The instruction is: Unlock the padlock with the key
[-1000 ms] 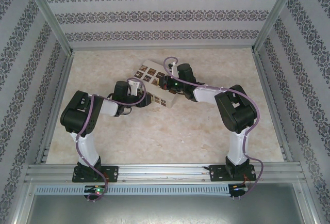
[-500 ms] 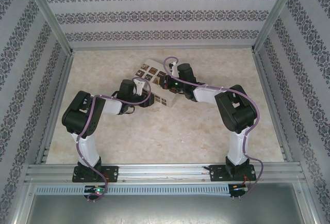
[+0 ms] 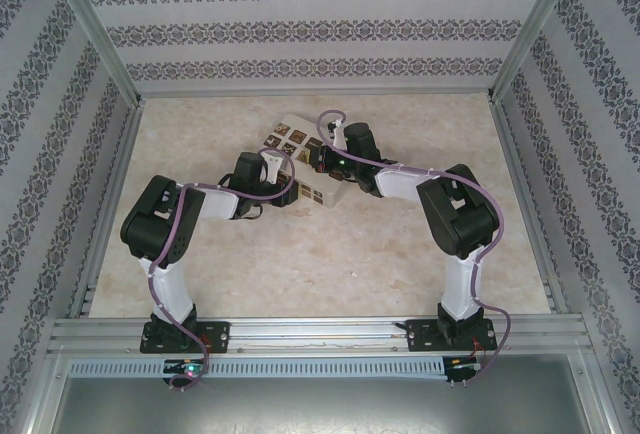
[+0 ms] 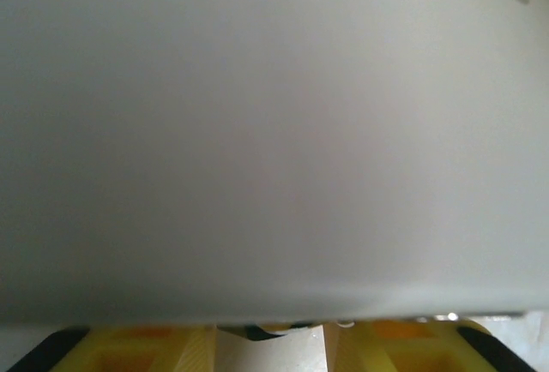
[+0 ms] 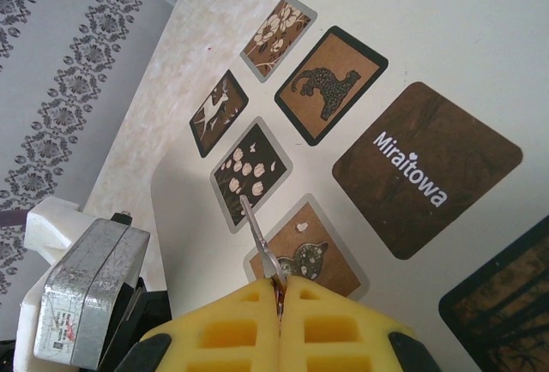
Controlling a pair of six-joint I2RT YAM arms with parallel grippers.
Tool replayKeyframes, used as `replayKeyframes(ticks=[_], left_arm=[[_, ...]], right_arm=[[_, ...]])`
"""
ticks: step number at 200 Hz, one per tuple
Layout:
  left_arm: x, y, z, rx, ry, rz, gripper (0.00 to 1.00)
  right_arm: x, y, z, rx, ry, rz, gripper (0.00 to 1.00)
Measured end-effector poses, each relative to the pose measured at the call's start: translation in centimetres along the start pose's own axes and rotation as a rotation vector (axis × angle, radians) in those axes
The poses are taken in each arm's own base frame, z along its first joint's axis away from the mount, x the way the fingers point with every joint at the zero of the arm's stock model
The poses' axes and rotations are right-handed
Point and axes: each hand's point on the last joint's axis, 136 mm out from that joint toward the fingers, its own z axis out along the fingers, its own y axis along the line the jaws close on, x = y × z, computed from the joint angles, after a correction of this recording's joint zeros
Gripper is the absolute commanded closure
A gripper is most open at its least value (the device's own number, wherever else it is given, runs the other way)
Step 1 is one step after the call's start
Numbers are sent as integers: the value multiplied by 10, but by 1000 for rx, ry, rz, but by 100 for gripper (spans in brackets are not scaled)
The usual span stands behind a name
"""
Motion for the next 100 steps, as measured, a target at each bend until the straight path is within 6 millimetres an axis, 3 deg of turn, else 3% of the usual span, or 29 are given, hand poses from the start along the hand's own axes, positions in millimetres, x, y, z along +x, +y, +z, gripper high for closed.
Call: replayKeyframes(ticks=[56, 100], left_arm=[[2, -6, 2, 16, 9, 12, 71], [3, -11, -2, 33, 23, -3, 71]], right_arm=[[7, 0, -11, 21, 10, 6, 100], [19, 3, -37, 39, 9, -9, 100]])
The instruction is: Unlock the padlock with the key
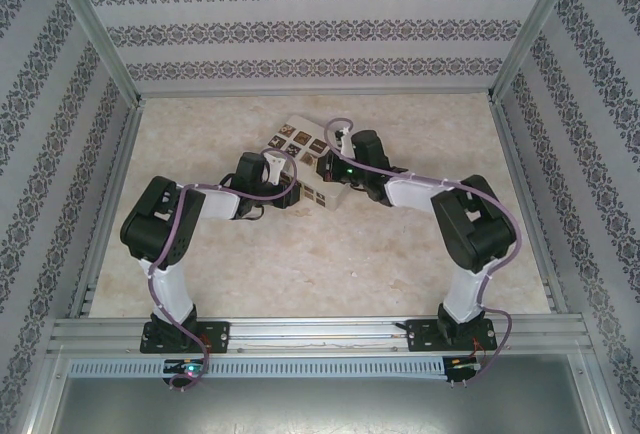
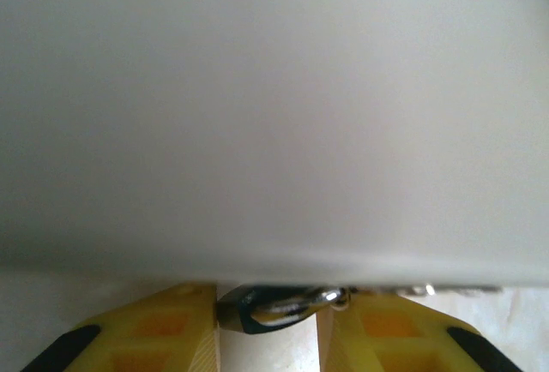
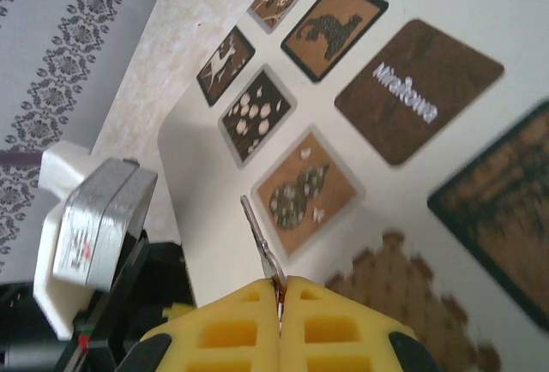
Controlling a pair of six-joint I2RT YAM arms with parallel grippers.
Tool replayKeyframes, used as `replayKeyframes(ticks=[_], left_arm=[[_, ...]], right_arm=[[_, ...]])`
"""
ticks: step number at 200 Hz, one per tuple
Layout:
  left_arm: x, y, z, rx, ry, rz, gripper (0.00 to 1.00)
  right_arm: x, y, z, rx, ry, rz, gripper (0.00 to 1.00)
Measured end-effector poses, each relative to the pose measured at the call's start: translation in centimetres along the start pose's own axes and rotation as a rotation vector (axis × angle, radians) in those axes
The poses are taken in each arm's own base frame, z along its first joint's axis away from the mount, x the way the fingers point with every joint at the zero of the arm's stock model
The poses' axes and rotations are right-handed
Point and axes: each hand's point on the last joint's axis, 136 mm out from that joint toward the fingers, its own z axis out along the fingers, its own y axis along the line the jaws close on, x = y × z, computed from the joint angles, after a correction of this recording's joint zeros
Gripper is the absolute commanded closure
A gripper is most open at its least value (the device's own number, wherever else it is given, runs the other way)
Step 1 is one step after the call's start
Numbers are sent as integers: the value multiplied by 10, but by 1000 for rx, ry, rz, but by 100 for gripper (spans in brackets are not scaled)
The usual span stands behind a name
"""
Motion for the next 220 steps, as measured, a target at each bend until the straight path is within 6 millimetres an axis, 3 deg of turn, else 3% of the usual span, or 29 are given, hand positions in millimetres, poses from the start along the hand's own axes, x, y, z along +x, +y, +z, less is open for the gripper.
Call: replayKeyframes(ticks=[48, 97, 143, 191, 220], left_arm=[[-3, -13, -6, 52, 11, -59, 71], [-15, -30, -8, 126, 20, -148, 71], [-34, -44, -9, 187, 9, -215, 71], [-40, -47, -8, 207, 16, -274, 71], [-39, -48, -8, 212, 22, -296, 71]], right_arm=[[13, 9, -41, 1, -38, -67, 100], [52, 5, -69, 17, -49, -149, 100], [94, 19, -56, -5, -36, -264, 100], [112, 7, -25, 36, -97, -309, 100], [110, 0, -19, 73, -154, -328, 100]])
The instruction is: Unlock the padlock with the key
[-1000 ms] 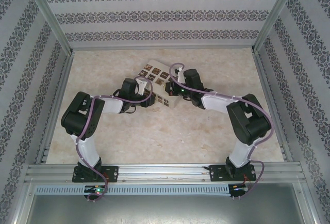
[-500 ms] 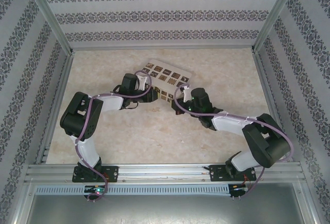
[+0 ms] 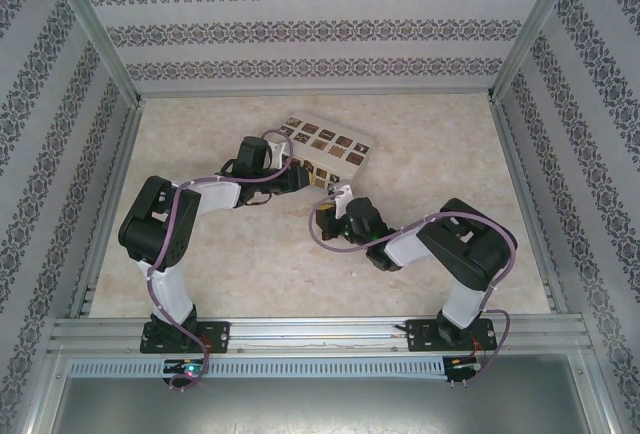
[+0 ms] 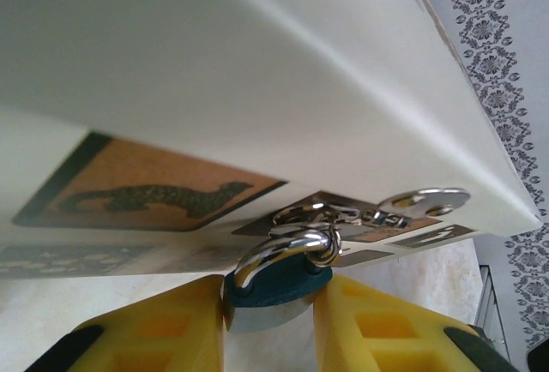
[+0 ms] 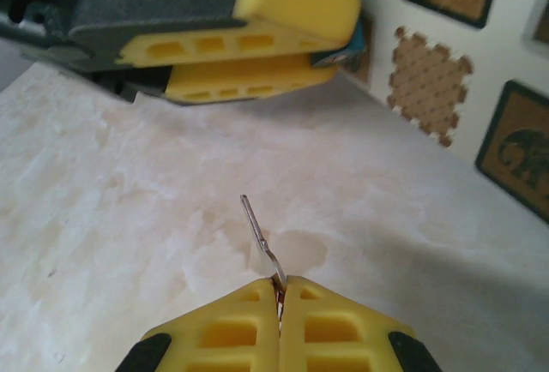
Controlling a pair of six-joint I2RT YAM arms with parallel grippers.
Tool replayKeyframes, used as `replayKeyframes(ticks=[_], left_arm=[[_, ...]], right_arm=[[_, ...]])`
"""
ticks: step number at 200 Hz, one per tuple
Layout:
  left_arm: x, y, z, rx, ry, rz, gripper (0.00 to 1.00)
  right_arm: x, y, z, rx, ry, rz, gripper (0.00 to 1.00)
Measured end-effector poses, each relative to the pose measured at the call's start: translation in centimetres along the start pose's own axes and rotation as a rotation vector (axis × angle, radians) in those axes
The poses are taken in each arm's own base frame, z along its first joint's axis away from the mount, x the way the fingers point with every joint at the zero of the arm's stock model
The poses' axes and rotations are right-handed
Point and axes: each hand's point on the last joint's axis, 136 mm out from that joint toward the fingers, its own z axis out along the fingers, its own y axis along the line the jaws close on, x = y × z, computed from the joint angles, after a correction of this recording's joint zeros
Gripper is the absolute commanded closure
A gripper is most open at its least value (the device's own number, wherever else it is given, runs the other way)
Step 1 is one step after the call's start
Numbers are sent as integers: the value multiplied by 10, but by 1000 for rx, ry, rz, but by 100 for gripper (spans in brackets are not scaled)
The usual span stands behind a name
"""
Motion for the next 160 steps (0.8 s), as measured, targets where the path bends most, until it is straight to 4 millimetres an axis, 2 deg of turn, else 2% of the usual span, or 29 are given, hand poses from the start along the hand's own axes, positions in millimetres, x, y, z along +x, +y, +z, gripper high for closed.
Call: replayKeyframes(ticks=[99, 160], left_arm=[[0, 0, 0, 1, 0, -25, 71], [0, 0, 0, 1, 0, -30, 72]], right_arm=[[-14, -17, 3, 53, -124, -20, 100], [-19, -16, 12, 52, -140, -20, 100]])
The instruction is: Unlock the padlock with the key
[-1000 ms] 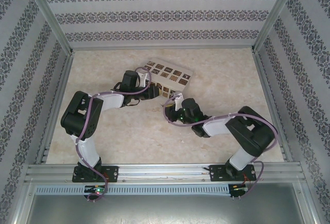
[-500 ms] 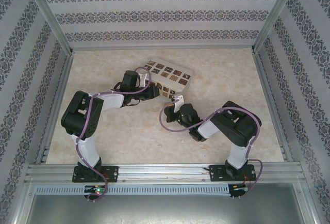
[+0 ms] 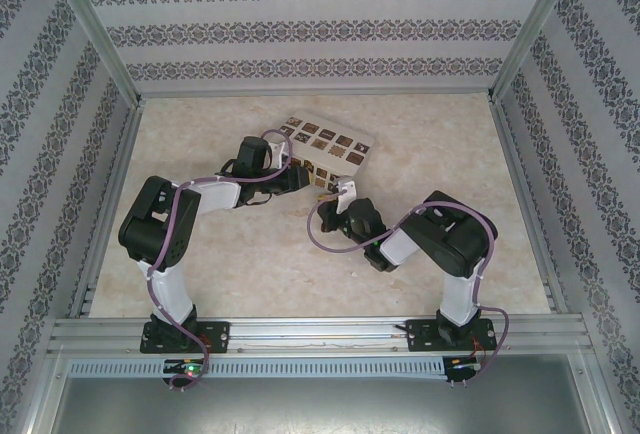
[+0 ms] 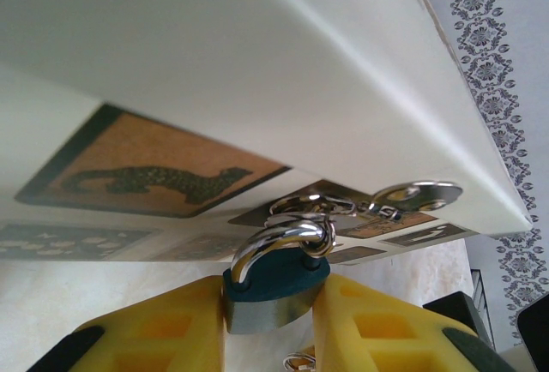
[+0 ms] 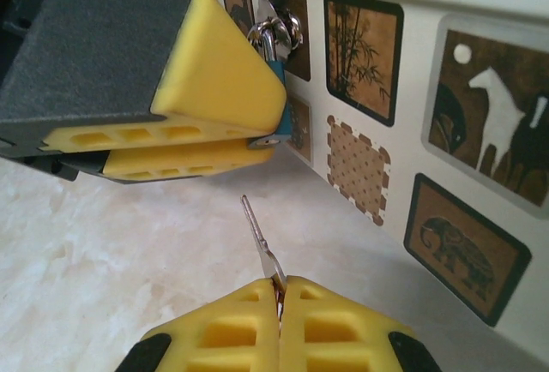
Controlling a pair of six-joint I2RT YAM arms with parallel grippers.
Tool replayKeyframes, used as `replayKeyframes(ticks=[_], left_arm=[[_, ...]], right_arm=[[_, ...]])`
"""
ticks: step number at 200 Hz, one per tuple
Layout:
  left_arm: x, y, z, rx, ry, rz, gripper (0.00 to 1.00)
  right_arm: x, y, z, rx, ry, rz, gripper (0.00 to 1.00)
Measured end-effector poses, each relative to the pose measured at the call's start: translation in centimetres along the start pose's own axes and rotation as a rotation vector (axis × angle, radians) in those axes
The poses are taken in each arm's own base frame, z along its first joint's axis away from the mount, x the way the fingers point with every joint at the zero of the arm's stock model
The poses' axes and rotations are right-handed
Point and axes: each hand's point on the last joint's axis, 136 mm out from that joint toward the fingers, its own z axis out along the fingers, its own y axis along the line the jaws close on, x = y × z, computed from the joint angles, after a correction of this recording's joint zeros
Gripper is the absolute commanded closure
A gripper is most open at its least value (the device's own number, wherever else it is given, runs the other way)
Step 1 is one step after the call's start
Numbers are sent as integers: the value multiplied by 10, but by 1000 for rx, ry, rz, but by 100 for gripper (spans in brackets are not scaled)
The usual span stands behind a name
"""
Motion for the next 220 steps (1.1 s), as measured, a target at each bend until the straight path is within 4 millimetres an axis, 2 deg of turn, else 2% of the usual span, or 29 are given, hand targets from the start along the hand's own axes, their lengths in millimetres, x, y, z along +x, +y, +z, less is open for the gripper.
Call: replayKeyframes(ticks=[220], left_arm=[[0, 0, 0, 0, 0, 0, 72]], right_arm=[[-13, -5, 16, 25, -38, 1, 100]])
